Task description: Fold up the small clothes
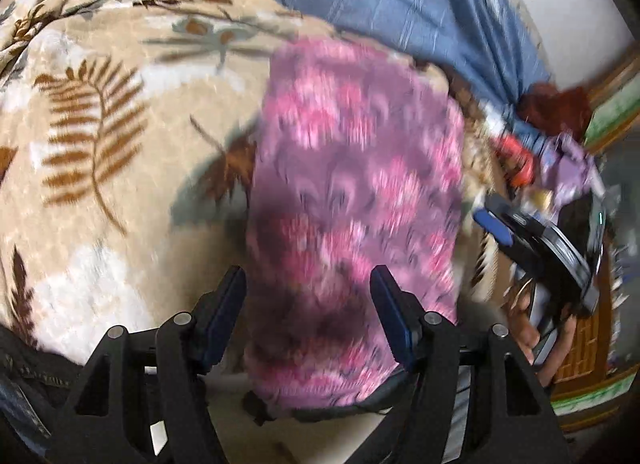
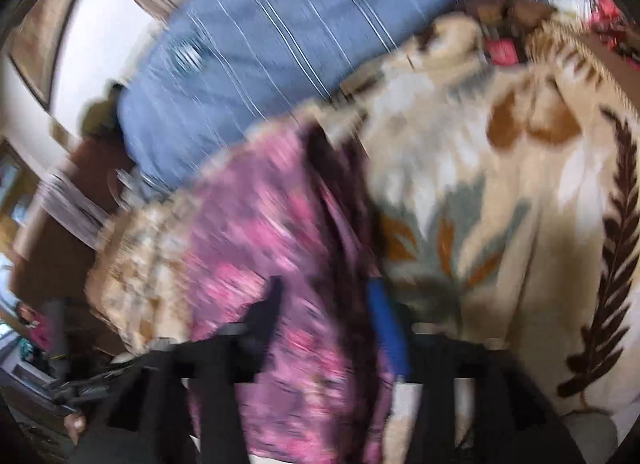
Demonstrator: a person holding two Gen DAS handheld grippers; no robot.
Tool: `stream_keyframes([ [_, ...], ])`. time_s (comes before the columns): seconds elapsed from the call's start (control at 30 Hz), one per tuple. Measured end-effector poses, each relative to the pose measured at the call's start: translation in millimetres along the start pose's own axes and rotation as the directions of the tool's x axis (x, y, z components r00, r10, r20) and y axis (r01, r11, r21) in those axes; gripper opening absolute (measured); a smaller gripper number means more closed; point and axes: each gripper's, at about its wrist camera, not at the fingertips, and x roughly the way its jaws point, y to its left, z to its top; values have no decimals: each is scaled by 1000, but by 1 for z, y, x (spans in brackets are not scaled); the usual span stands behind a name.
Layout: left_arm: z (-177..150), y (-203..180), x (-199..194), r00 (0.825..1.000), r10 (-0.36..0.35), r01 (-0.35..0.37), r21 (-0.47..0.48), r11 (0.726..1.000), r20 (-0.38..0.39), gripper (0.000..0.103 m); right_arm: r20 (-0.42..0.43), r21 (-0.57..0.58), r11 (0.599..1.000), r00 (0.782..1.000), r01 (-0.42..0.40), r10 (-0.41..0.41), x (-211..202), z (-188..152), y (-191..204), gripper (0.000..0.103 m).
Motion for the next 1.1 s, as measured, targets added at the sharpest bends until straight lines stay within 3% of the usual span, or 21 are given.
stream_keyframes([
  [0.03, 8, 2, -2, 1000, -17, 17, -13, 1000, 8, 68, 20, -3, 999, 999, -34, 34, -7, 7, 1, 76],
  [0.13, 41, 10, 0, 998, -51, 54, -74, 996, 40, 73, 10, 5, 994, 994, -106, 106, -5, 34, 2, 83],
  [0.27, 88, 22, 26, 994, -99, 104, -119, 987, 47, 76, -79, 41, 990, 987, -136, 139, 37, 76, -1, 83],
  [0.33, 103, 35, 48, 990, -138, 136, -167, 977, 0, 76, -123, 83, 986, 980, -145, 154, 72, 89, -12, 83],
  [0.43, 110, 49, 67, 967, -256, 247, -205, 947, -15, 76, -177, 149, 982, 974, -116, 142, 105, 85, -31, 83],
  [0.5, 112, 55, 75, 951, -308, 298, -217, 929, -11, 76, -170, 174, 972, 968, -156, 186, 112, 70, -44, 82],
  [0.6, 117, 61, 91, 930, -367, 351, -246, 904, -22, 78, -167, 185, 970, 967, -159, 190, 110, 67, -51, 65],
  [0.73, 127, 63, 107, 926, -378, 359, -261, 896, -23, 80, -178, 173, 975, 969, -138, 169, 115, 71, -51, 54],
  [0.77, 128, 60, 108, 926, -376, 359, -254, 898, -20, 72, -184, 180, 975, 969, -134, 167, 118, 72, -52, 50],
  [0.8, 129, 56, 106, 933, -360, 348, -237, 907, -11, 59, -196, 185, 975, 967, -126, 162, 119, 73, -55, 39],
  [0.83, 130, 48, 96, 950, -311, 302, -210, 930, -12, 41, -205, 186, 975, 965, -124, 162, 120, 74, -56, 27],
  [0.87, 131, 45, 88, 947, -321, 316, -200, 927, 7, 37, -209, 183, 975, 964, -127, 165, 116, 74, -56, 25],
  [0.9, 131, 38, 63, 926, -370, 376, -177, 909, 71, 36, -195, 185, 972, 963, -148, 184, 107, 76, -53, 23],
  [0.93, 133, 32, 49, 923, -372, 383, -147, 912, 98, 36, -174, 162, 974, 966, -161, 189, 99, 82, -47, 21],
  [0.97, 135, 26, 37, 925, -362, 374, -111, 921, 120, 36, -138, 131, 974, 970, -184, 201, 89, 88, -40, 17],
  [1.03, 144, 17, 27, 932, -328, 339, -51, 940, 152, 36, -96, 132, 960, 961, -246, 260, 85, 98, -34, 17],
  [1.1, 153, 23, 47, 956, -250, 257, -25, 966, 155, 34, -86, 100, 975, 975, -196, 205, 98, 100, -30, 17],
])
